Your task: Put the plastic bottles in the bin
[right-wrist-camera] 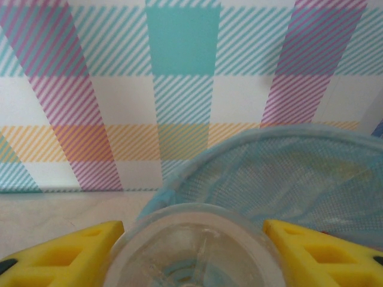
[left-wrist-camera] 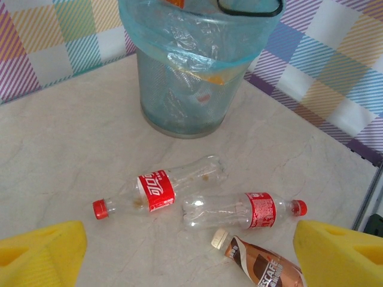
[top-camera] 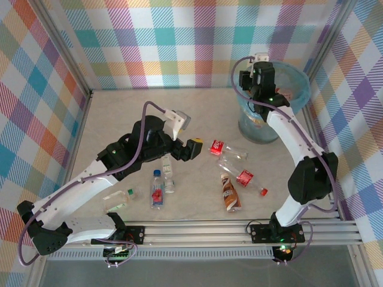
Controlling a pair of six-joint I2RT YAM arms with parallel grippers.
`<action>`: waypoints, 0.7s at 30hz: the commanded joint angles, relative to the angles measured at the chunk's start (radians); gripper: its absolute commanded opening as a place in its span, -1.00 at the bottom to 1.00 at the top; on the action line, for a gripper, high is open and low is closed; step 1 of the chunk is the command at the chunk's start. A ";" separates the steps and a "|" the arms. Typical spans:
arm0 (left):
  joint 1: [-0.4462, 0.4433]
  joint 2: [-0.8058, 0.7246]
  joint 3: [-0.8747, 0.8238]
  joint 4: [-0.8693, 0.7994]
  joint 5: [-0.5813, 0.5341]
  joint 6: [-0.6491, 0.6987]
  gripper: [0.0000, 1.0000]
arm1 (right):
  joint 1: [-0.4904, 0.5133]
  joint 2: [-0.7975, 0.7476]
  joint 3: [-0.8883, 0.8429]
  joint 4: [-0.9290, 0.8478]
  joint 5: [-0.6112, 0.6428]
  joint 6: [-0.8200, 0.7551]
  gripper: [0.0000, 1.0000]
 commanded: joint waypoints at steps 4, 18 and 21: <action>0.013 -0.014 0.030 -0.020 -0.020 0.010 0.78 | -0.026 0.062 -0.024 0.028 -0.011 0.065 -0.03; 0.022 0.015 0.049 -0.007 -0.004 -0.018 0.78 | -0.103 0.000 -0.111 0.108 0.017 0.130 -0.04; 0.021 0.011 0.038 0.010 -0.005 -0.027 0.78 | -0.108 -0.017 -0.111 0.144 0.053 0.107 -0.02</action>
